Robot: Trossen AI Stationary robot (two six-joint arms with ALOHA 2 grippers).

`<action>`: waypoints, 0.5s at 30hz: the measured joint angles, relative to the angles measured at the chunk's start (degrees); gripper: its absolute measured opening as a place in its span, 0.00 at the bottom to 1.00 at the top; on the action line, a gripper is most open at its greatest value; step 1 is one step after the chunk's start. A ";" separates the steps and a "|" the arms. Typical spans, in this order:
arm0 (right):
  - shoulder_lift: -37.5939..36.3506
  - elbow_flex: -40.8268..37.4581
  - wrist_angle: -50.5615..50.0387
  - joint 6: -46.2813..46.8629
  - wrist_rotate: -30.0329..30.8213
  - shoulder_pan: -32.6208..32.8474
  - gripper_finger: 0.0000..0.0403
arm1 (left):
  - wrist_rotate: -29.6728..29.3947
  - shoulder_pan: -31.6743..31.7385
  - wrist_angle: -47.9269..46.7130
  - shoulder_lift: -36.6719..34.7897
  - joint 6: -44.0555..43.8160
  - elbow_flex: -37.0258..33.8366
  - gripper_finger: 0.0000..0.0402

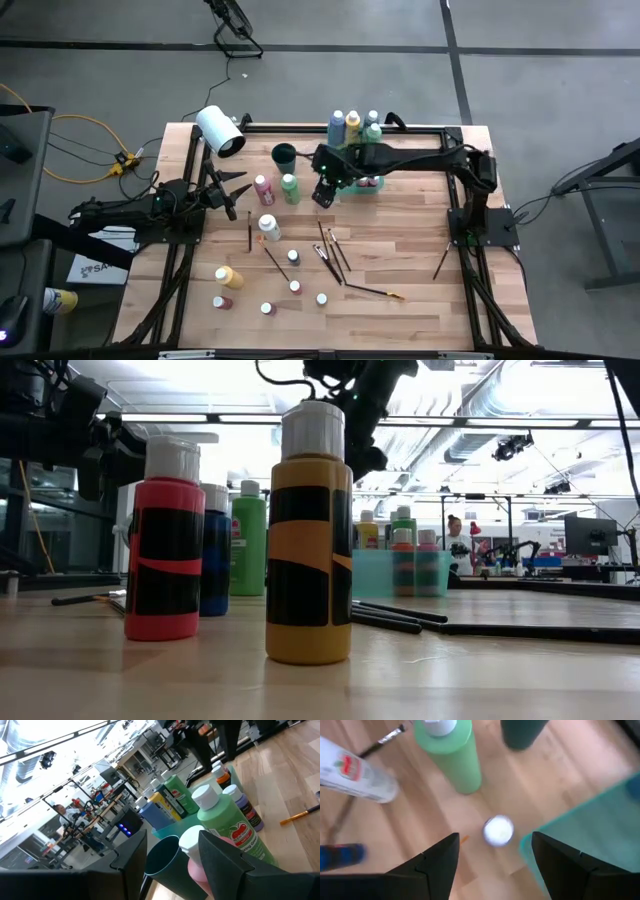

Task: Pick & Place Paint Supplies
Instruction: Put the purple small paint bottle into the green bin

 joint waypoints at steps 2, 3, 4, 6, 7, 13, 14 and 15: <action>0.37 -0.07 0.30 -5.16 1.94 0.53 0.60 | -0.01 0.00 0.00 -0.01 0.00 0.01 0.43; 0.37 -0.11 0.16 -7.32 2.49 0.75 0.60 | 0.00 0.00 0.00 -0.01 0.00 -0.01 0.43; 0.29 -0.39 0.60 -8.72 2.90 1.07 0.60 | 0.00 -0.01 0.00 0.00 0.00 0.00 0.43; 0.13 -1.87 2.04 -10.10 3.29 1.48 0.60 | -0.01 -0.01 0.00 -0.01 0.00 -0.01 0.43; 0.13 -2.92 2.36 -10.55 3.30 1.66 0.60 | 0.00 -0.02 0.00 0.00 0.00 0.01 0.43; 0.30 -8.47 10.48 -16.58 2.33 2.23 0.60 | 0.01 -0.02 0.00 0.00 0.00 0.00 0.43; 0.30 -8.95 11.65 -17.05 3.23 2.27 0.60 | 0.00 -0.02 0.00 -0.01 0.00 0.00 0.43; 0.30 -9.21 12.05 -17.07 4.24 2.30 0.60 | -0.01 -0.01 0.00 0.01 0.00 0.01 0.43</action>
